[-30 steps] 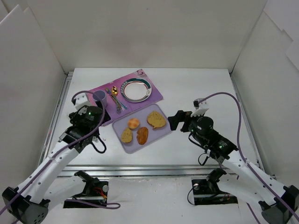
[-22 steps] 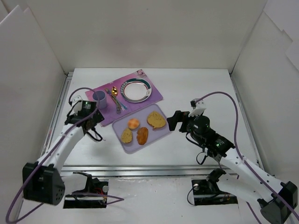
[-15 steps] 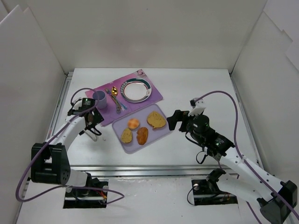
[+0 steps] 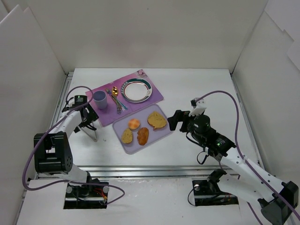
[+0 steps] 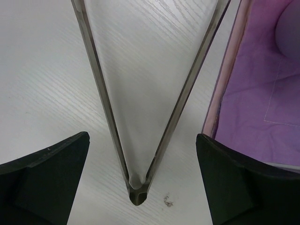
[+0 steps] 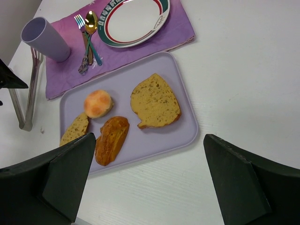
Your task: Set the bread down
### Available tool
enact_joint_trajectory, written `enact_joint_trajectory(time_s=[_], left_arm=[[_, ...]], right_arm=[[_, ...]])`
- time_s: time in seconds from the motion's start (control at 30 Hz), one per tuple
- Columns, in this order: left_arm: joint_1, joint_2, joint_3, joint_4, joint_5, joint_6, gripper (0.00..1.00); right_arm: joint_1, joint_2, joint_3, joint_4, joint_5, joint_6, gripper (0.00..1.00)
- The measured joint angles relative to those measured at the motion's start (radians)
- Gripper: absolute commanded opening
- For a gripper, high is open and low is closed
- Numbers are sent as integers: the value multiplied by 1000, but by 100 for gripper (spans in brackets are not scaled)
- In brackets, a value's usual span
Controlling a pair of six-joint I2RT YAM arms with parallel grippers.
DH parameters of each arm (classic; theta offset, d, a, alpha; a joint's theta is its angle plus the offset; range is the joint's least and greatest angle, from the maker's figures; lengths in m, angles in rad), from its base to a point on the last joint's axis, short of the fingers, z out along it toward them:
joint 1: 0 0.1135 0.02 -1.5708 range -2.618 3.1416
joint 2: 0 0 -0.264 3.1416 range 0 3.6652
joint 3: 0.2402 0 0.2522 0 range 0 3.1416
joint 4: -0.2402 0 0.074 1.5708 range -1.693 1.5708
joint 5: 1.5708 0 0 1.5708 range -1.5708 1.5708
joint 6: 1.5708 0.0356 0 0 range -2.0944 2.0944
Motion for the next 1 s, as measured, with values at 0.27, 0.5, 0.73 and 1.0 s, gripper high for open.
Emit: enact_joint_trajectory(time_s=[0.27,0.5,0.73,1.0], left_arm=[[24,75,7,21,29,23,97],[24,125,38,7,15,22,97],[32,167,74,0,9,21,98],[82,182,66,20,45,24,83]], right_arm=[[0,0,4,-2,0,0,98],[0,0,4,-5,-1,0,98],[0,0,4,-6,-7,0,98],[0,-2,4,-6,-20,0,98]])
